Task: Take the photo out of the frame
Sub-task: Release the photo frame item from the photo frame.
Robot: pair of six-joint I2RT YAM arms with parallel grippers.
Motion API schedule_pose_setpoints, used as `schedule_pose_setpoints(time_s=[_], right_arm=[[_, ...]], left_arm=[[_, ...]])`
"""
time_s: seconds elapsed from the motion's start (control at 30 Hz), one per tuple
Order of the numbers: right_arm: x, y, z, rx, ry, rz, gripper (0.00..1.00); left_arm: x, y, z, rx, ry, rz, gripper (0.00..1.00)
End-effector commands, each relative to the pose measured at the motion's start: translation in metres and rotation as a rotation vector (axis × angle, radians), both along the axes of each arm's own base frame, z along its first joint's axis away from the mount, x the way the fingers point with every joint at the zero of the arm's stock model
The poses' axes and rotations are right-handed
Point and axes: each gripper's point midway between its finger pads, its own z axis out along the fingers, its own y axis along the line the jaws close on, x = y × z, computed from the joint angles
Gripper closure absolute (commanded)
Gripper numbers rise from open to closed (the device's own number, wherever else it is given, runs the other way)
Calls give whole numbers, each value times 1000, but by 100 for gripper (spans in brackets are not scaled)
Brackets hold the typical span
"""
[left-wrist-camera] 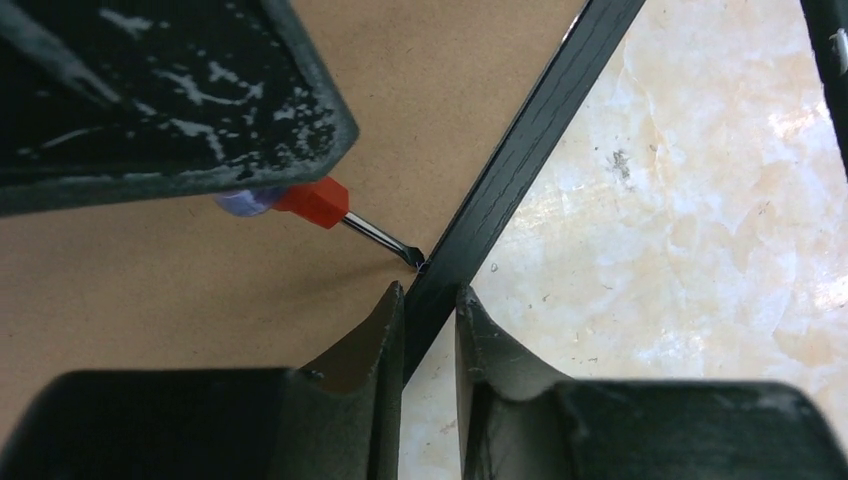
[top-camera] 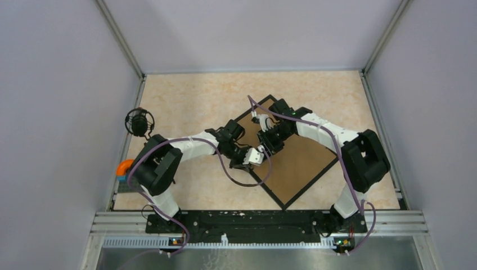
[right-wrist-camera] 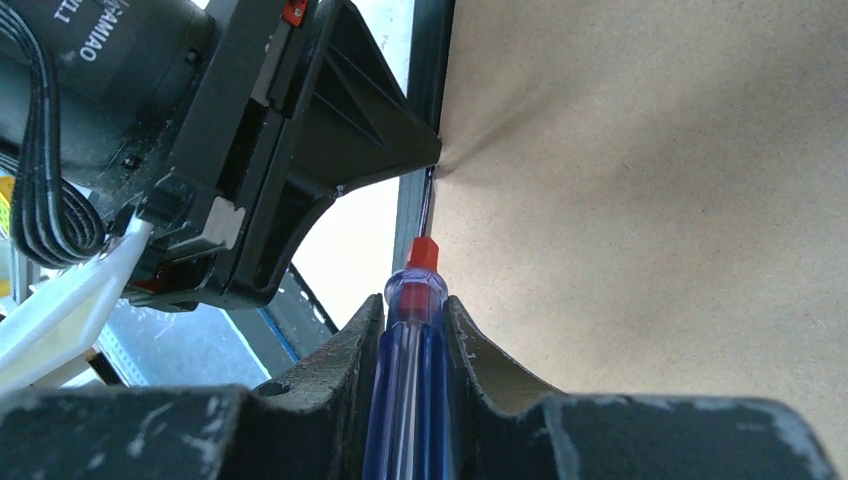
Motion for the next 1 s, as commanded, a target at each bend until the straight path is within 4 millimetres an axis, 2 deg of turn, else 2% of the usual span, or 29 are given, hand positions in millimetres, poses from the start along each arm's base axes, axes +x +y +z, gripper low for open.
schedule_pose_setpoints(time_s=[0.0, 0.1, 0.17, 0.33, 0.47, 0.63, 0.7, 0.77, 0.9, 0.97], right_arm=[[-56, 35, 9, 202, 277, 125, 100], [-46, 29, 4, 181, 270, 99, 100], [-43, 27, 2, 168, 253, 94, 100], [-41, 23, -1, 145, 229, 102, 100], [-33, 21, 0, 139, 209, 93, 100], [-23, 21, 3, 138, 196, 90, 100], [-14, 18, 7, 142, 186, 84, 100], [-4, 12, 7, 135, 177, 75, 100], [16, -6, 8, 119, 159, 73, 100], [20, -14, 9, 106, 152, 90, 100]], left_arm=[[46, 1, -4, 35, -294, -35, 68], [46, 13, 0, 67, -347, -90, 55], [53, 18, 3, 74, -379, -104, 51], [62, 30, -7, 133, -403, -198, 48], [52, 41, -14, 169, -406, -284, 55], [55, 42, -23, 180, -392, -233, 80], [58, 31, -24, 151, -371, -197, 88], [63, 15, -23, 126, -348, -135, 92], [80, -14, -19, 91, -310, -3, 96], [88, -22, -24, 94, -291, 58, 98]])
